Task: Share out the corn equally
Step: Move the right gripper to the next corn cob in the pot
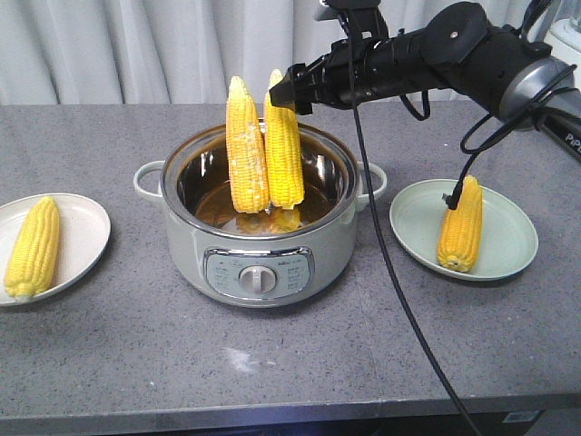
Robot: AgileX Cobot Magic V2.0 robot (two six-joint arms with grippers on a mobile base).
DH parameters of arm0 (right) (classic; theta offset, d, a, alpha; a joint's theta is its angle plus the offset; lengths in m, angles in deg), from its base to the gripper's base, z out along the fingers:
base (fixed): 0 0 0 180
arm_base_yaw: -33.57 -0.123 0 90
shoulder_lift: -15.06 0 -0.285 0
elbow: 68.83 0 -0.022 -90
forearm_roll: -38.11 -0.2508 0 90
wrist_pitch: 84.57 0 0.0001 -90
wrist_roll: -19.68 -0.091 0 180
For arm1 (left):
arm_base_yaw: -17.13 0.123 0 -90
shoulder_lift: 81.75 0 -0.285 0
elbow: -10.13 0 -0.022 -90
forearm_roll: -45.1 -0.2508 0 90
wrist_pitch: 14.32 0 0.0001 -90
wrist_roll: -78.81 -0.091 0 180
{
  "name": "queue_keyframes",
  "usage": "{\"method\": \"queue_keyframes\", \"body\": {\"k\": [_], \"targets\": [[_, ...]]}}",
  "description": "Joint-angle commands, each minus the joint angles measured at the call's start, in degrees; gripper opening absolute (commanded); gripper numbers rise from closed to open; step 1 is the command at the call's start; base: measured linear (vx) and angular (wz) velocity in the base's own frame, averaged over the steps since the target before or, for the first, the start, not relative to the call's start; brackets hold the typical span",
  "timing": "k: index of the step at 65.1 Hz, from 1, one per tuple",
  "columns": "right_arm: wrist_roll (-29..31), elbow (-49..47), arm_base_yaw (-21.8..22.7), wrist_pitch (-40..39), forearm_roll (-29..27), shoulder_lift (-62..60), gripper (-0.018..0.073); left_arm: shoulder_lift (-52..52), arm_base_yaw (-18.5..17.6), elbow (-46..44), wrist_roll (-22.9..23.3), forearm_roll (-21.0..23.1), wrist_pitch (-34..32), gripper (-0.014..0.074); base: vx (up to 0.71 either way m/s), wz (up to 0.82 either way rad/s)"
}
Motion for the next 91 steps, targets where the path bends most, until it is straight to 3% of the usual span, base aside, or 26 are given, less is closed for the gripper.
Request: {"method": "queue_keyframes", "body": {"k": [1,19,40,51,69,91], "targets": [[1.01,-2.11,0.05,-3.45,-4.17,-2.92,0.0562,-0.60,-0.05,-1.31,0.00,0.77,-3.42,0.0590,0.00,0.00],[5.67,-2.11,0.05,-4.28,-11.19,-0.97,0.0562,-0.60,-0.05,-1.31,0.00,0.77,-3.42,0.0590,0.00,0.00],[5.67,-2.11,0.05,-3.92,-11.88,0.34,0.0536,-0.60,-0.05,-1.31,0.00,0.77,-3.42,0.0590,0.00,0.00],[5.67,-2.11,0.05,-3.44,-13.22,0.34,0.0398,-0.60,-0.05,-1.31,0.00,0.77,-3.42,0.0590,0.00,0.00],[5.67,-2.11,0.05,-0.99,-13.52,0.34,0.0071,-0.60,-0.05,-1.31,0.00,0.77,-3.48,0.0590,0.00,0.00],[5.26,-2.11,0.22,-0.58,-12.44,-4.14,0.0044,-0.60,-0.05,-1.31,0.00,0.77,-3.42,0.0590,0.00,0.00]]}}
